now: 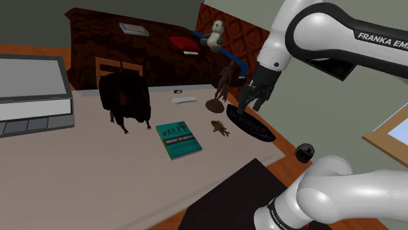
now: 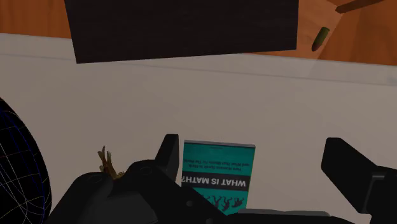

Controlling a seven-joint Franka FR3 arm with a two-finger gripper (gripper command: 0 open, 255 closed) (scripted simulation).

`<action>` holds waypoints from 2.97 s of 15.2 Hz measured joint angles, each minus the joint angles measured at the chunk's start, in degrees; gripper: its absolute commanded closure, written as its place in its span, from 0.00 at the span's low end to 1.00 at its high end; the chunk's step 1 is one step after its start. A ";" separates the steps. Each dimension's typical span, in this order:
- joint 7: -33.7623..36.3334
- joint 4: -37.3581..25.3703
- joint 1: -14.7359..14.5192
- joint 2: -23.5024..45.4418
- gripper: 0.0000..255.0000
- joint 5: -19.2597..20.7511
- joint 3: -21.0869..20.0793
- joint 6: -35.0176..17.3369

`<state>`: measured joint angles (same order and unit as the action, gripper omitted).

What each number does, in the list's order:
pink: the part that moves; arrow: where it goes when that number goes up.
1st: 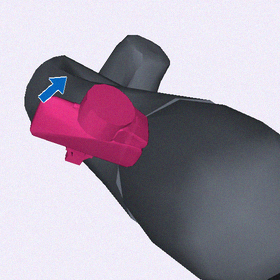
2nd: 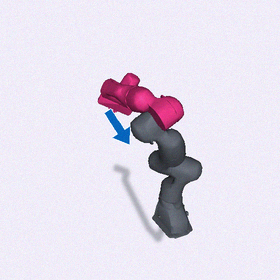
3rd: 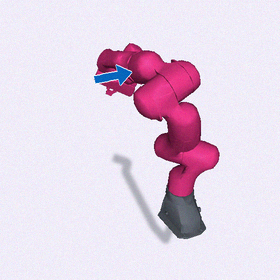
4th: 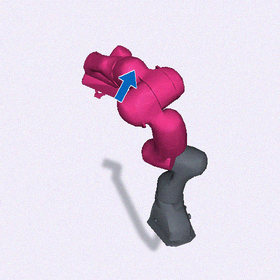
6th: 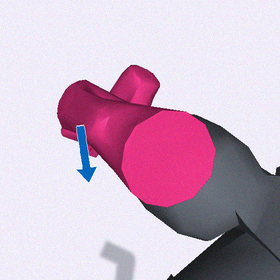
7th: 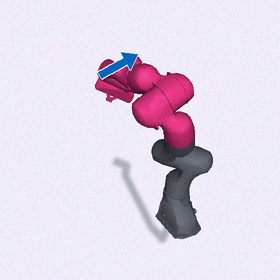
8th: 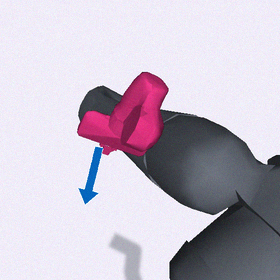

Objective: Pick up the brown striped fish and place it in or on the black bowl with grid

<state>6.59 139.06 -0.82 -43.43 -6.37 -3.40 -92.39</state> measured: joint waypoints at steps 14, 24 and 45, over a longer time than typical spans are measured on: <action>-11.95 11.24 3.70 10.49 0.00 5.31 7.94 -25.39; -23.98 10.79 4.97 29.24 0.00 4.53 15.62 -47.09; -58.07 -12.37 14.00 70.54 0.00 -24.13 12.04 -67.61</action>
<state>-51.48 126.69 13.18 27.11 -30.50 8.64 -160.00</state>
